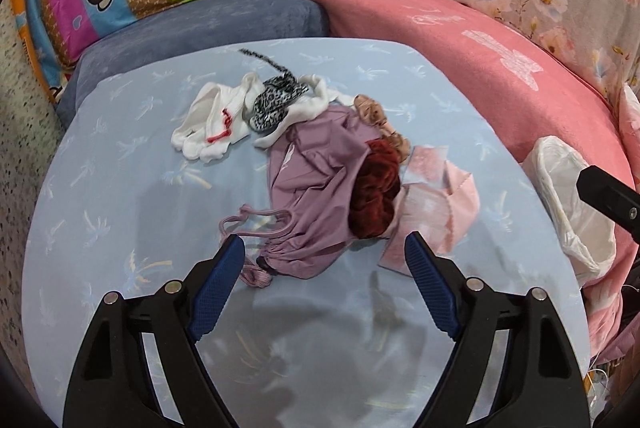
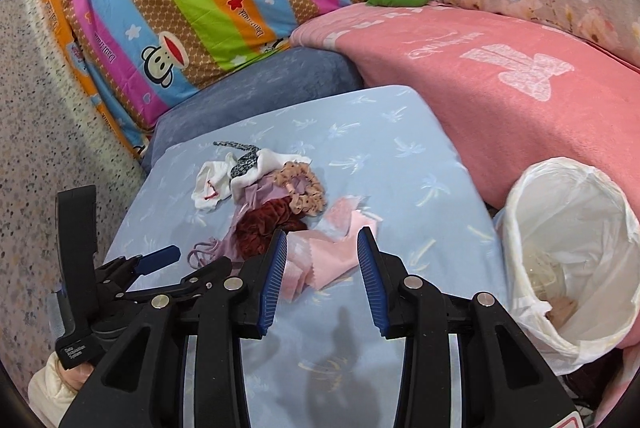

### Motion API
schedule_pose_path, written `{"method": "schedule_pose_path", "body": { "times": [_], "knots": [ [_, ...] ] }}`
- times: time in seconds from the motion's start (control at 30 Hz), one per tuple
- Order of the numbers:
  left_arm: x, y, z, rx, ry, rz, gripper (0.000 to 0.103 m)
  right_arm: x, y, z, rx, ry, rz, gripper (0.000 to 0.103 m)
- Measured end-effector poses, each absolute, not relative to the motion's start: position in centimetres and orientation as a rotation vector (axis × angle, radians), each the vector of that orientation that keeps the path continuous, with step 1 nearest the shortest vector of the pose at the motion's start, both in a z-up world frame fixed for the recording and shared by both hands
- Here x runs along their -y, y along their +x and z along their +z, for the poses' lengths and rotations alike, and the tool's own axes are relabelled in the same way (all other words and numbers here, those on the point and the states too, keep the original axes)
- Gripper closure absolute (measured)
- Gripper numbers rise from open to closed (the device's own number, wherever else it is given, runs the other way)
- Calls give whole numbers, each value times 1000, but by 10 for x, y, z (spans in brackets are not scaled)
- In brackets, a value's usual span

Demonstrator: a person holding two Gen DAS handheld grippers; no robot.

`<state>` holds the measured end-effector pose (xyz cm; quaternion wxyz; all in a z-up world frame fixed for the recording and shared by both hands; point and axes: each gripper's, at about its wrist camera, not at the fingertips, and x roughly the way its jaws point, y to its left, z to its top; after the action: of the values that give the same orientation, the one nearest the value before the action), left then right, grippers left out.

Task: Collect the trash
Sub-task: 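Return both grippers to the pile and close the left gripper on the lilac bag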

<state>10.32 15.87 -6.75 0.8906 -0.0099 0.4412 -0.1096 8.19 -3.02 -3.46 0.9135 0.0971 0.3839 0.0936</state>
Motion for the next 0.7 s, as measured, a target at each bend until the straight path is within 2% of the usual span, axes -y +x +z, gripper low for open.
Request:
{"method": "schedule_pose_path", "body": {
  "times": [0.3,0.4,0.47,0.57,0.7],
  "knots": [
    [-171,125,-86,-977,-74,-268,46,-4,108,-55,-844,182,231,66],
    [-175,131,-89,-987,-100,-295,58,-13,118,-64,-866,188,245,66],
    [-176,133,-90,-993,-111,-315,75,-19,125,-69,-878,187,251,66],
    [-181,134,-91,-999,-132,-352,93,-30,134,-75,-893,191,260,66],
    [-187,133,-85,-988,-142,-357,99,-40,147,-83,-909,194,276,66]
  ]
}}
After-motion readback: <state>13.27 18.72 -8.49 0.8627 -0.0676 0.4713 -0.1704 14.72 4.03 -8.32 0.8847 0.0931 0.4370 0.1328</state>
